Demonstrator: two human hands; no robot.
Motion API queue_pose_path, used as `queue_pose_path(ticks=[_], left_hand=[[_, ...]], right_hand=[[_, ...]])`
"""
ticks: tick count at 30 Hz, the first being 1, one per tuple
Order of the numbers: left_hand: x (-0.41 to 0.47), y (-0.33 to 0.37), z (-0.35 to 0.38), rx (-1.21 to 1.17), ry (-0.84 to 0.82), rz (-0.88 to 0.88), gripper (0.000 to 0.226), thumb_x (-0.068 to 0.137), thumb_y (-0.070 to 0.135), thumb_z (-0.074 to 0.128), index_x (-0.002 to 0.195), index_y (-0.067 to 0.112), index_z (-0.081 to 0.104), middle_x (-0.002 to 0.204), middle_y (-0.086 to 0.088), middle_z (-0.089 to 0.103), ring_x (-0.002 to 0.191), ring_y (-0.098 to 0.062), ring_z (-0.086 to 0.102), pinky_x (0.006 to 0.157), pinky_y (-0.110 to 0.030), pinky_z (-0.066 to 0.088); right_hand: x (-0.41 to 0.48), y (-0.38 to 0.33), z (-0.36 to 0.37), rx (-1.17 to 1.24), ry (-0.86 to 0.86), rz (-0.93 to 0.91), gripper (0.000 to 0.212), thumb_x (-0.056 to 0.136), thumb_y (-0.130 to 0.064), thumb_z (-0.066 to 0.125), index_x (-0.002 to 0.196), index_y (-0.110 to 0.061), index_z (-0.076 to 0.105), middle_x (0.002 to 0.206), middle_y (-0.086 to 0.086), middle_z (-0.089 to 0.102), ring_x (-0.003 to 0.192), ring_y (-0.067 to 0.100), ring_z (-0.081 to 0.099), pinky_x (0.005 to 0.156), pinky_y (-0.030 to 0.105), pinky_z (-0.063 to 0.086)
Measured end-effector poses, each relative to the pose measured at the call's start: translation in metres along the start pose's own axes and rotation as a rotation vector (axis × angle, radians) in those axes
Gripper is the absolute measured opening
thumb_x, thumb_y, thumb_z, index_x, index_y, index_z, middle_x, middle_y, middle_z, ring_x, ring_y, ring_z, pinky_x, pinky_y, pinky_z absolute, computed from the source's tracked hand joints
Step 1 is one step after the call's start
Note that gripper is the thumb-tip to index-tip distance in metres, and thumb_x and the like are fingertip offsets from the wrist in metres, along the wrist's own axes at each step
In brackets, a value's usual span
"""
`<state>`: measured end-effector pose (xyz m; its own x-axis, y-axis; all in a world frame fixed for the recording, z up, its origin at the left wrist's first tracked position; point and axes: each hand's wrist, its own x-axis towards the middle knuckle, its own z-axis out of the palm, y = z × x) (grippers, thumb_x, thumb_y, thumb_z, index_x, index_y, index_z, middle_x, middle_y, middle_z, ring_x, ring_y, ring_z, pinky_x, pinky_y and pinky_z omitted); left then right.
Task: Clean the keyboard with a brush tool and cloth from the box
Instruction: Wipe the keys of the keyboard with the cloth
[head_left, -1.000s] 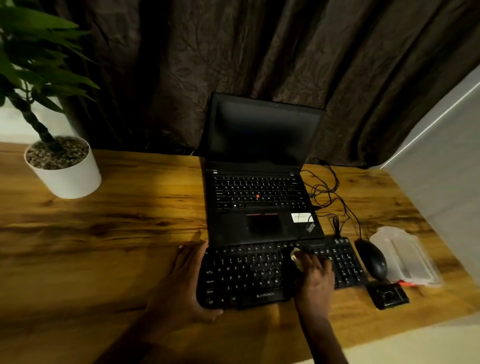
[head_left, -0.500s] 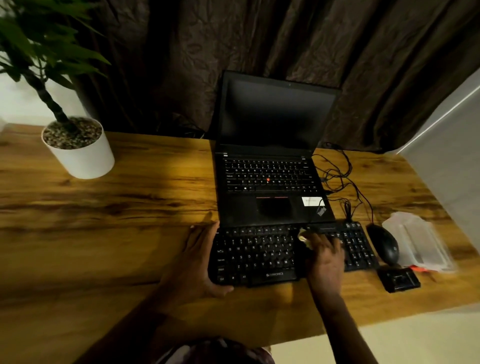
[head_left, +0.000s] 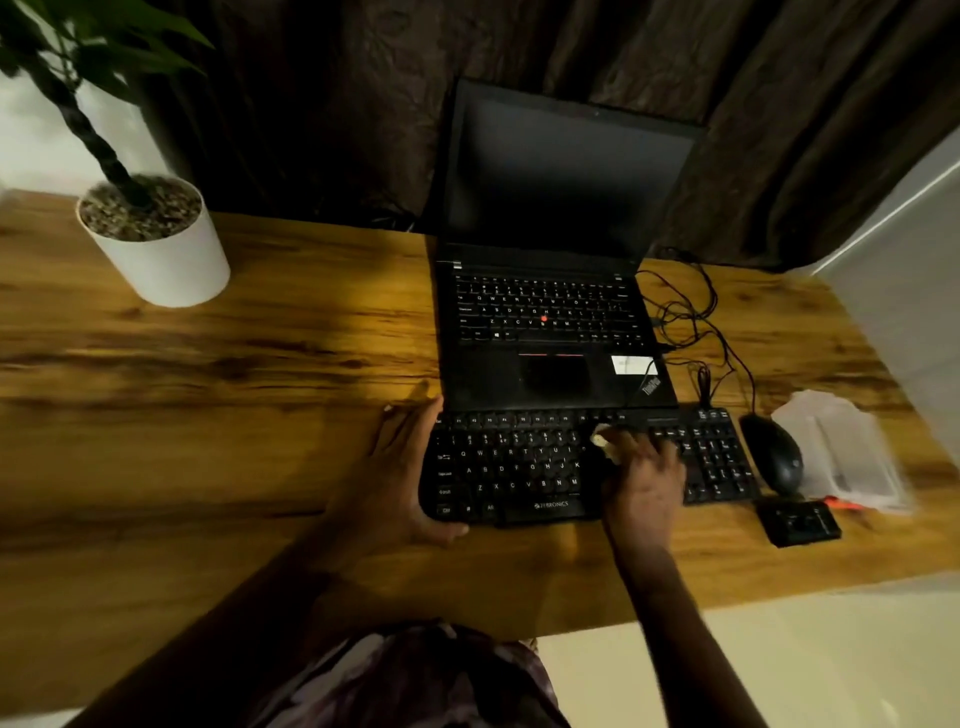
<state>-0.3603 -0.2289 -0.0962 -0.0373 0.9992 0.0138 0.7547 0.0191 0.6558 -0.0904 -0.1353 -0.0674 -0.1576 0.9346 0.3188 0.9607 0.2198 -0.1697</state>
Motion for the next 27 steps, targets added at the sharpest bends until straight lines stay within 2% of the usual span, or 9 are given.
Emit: queue_pose_path(ticks=[3, 7, 9, 13, 16, 21, 23, 27], left_hand=[[0.000, 0.005, -0.005, -0.016, 0.001, 0.009, 0.145, 0.049, 0.070, 0.085, 0.158, 0.021, 0.002, 0.162, 0.000, 0.015, 0.135, 0.003, -0.010, 0.116, -0.039, 0.007], [-0.001, 0.006, -0.004, -0.015, 0.009, 0.025, 0.144, 0.050, 0.067, 0.086, 0.158, 0.018, 0.004, 0.162, -0.002, 0.016, 0.134, 0.006, -0.011, 0.116, -0.039, 0.007], [-0.001, 0.005, -0.003, -0.016, -0.002, 0.011, 0.144, 0.049, 0.070, 0.083, 0.158, 0.020, 0.003, 0.162, -0.003, 0.015, 0.137, 0.003, -0.008, 0.117, -0.041, 0.009], [0.000, 0.003, -0.003, -0.010, -0.041, -0.010, 0.143, 0.049, 0.075, 0.077, 0.157, 0.021, 0.001, 0.162, -0.005, 0.014, 0.146, -0.014, 0.000, 0.118, -0.047, 0.012], [-0.001, 0.004, -0.003, -0.021, -0.042, -0.024, 0.143, 0.048, 0.072, 0.079, 0.157, 0.023, 0.000, 0.161, -0.003, 0.016, 0.148, -0.019, 0.003, 0.121, -0.049, 0.016], [-0.001, 0.006, -0.003, -0.017, -0.054, -0.050, 0.145, 0.046, 0.067, 0.082, 0.155, 0.029, -0.005, 0.162, 0.002, 0.016, 0.150, -0.024, 0.003, 0.121, -0.051, 0.018], [-0.002, 0.006, -0.004, -0.017, -0.050, -0.042, 0.145, 0.048, 0.067, 0.083, 0.156, 0.026, -0.003, 0.161, -0.001, 0.017, 0.149, -0.022, 0.004, 0.122, -0.050, 0.018], [-0.002, 0.005, -0.005, 0.012, -0.052, -0.023, 0.144, 0.052, 0.068, 0.085, 0.157, 0.022, -0.002, 0.163, -0.003, 0.013, 0.147, -0.015, 0.001, 0.119, -0.039, 0.009]], right_hand=[[-0.012, -0.029, 0.004, 0.011, -0.063, -0.068, 0.055, 0.064, 0.011, 0.068, 0.109, -0.021, 0.070, 0.104, 0.001, 0.071, 0.093, 0.024, 0.050, 0.070, 0.033, 0.037], [-0.008, -0.023, -0.002, -0.010, -0.114, -0.153, 0.054, 0.069, 0.004, 0.072, 0.112, -0.028, 0.069, 0.112, -0.005, 0.070, 0.097, 0.023, 0.054, 0.074, 0.035, 0.042], [-0.001, -0.006, -0.007, -0.033, -0.098, -0.095, 0.050, 0.072, 0.002, 0.070, 0.111, -0.029, 0.069, 0.111, -0.002, 0.071, 0.097, 0.027, 0.054, 0.075, 0.037, 0.041], [0.000, -0.008, -0.008, -0.036, -0.019, 0.010, 0.043, 0.077, 0.006, 0.061, 0.110, -0.020, 0.070, 0.103, 0.008, 0.072, 0.096, 0.031, 0.057, 0.079, 0.039, 0.039], [-0.012, -0.039, 0.001, 0.024, -0.034, -0.134, 0.048, 0.073, 0.008, 0.056, 0.110, -0.019, 0.069, 0.101, 0.007, 0.071, 0.094, 0.030, 0.060, 0.083, 0.042, 0.044], [-0.022, -0.066, 0.013, 0.110, -0.081, -0.335, 0.051, 0.071, 0.013, 0.062, 0.114, -0.014, 0.069, 0.110, 0.007, 0.071, 0.101, 0.028, 0.062, 0.084, 0.040, 0.051], [-0.017, -0.057, 0.009, 0.099, -0.082, -0.311, 0.055, 0.068, 0.016, 0.061, 0.112, -0.016, 0.070, 0.112, 0.006, 0.071, 0.103, 0.028, 0.061, 0.083, 0.040, 0.053], [-0.010, -0.045, 0.003, 0.082, -0.077, -0.113, 0.060, 0.065, 0.017, 0.058, 0.111, -0.018, 0.071, 0.109, 0.007, 0.071, 0.102, 0.029, 0.056, 0.077, 0.040, 0.051]])
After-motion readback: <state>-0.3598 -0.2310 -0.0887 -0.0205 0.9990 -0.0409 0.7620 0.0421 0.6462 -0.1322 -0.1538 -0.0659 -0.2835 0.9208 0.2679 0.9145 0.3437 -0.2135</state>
